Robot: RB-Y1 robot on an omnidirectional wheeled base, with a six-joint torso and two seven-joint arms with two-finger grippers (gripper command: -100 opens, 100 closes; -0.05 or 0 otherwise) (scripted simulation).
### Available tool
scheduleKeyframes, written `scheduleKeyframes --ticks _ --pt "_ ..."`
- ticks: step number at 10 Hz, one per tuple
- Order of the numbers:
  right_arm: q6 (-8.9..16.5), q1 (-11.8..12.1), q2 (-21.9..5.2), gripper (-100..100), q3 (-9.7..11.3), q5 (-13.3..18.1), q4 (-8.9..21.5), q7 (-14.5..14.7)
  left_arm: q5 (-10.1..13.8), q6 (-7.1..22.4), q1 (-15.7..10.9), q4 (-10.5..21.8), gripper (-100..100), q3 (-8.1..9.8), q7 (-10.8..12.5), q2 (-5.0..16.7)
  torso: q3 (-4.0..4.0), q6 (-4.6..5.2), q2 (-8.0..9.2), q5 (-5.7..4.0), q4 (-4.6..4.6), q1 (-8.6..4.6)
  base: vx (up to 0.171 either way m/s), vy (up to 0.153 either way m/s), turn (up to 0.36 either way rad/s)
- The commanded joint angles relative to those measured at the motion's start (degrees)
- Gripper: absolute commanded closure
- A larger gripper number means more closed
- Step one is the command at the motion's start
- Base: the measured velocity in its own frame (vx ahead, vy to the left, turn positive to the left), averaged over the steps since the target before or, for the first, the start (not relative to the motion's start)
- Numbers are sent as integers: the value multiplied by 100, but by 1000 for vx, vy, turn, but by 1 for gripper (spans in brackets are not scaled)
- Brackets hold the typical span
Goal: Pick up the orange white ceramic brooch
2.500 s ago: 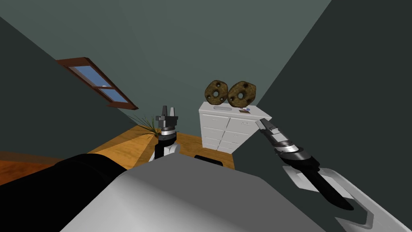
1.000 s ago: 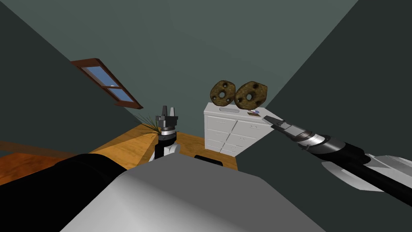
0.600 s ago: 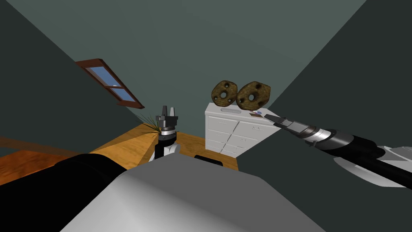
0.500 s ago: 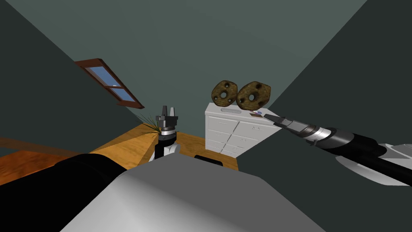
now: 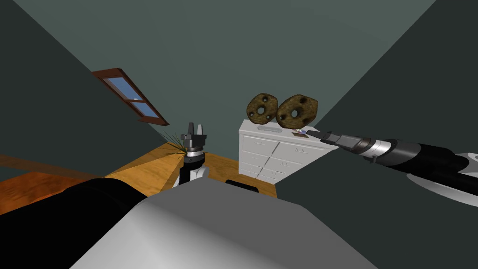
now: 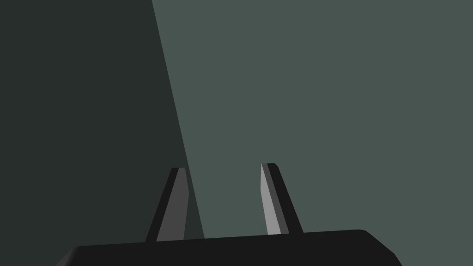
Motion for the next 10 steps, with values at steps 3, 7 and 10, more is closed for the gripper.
scheduleKeyframes --ticks 3,7,10 --pt "-94 -3 -523 -100 -41 28 119 -72 0 0 0 0 0 0 0 0 1 1 2 -1 0 -1 12 0 10" --pt "-418 148 -1276 -100 -348 197 516 -340 0 0 0 0 0 0 0 0 1 2 2 -2 0 -2 21 -6 37" --pt "-585 235 -1799 -100 -496 295 709 -459 0 0 0 0 0 0 0 0 1 2 2 -3 0 -5 19 -18 27"
